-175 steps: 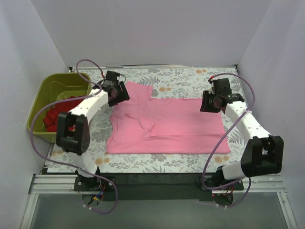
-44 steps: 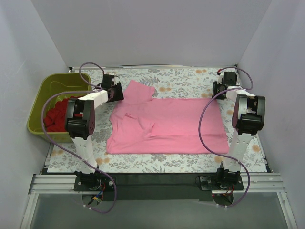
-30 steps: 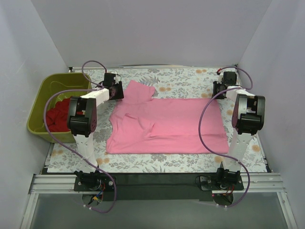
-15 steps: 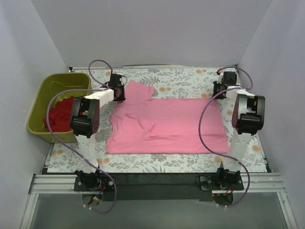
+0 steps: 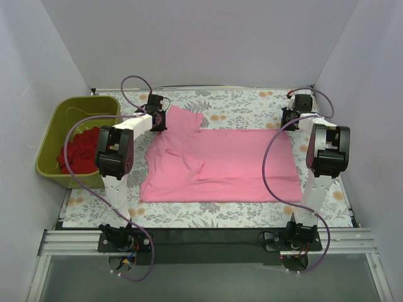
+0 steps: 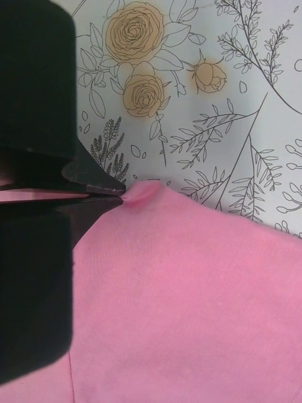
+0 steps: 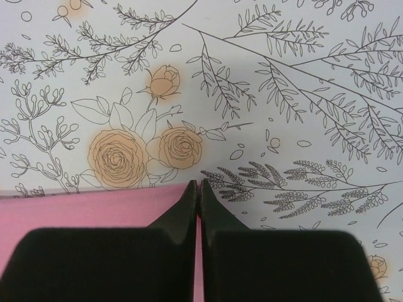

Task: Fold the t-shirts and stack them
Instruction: Fold the tshirt

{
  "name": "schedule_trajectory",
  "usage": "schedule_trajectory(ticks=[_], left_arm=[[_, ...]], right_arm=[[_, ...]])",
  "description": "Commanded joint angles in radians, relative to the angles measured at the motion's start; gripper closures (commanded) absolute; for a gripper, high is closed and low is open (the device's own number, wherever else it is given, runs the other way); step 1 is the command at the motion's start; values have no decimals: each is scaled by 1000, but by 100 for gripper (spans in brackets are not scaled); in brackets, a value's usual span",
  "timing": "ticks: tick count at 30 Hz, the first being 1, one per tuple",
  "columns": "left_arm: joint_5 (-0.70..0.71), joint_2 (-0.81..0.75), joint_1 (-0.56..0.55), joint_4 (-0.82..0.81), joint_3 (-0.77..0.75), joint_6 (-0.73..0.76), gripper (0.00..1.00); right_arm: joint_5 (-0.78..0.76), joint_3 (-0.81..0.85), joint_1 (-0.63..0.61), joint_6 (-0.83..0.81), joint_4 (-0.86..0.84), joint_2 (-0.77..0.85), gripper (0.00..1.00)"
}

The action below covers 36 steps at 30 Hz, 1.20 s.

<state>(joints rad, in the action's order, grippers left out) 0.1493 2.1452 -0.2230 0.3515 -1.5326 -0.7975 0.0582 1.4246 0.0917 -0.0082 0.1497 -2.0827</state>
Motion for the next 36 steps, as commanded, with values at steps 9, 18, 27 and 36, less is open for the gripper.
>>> schedule_trajectory(ticks=[9,18,27,36], left_arm=[[-11,-88,2,46,14,20,100],[16,-168,2,32,49,18,100],[25,-255,2,24,104,1,100],[29,-387,4,18,236,-40,100]], right_arm=[[-49,5,8,40,10,122,99],[-98,-72,14,94,-4,237,99],[-95,-156,32,143,-6,320,99],[-67,-269,54,201,-4,420,99]])
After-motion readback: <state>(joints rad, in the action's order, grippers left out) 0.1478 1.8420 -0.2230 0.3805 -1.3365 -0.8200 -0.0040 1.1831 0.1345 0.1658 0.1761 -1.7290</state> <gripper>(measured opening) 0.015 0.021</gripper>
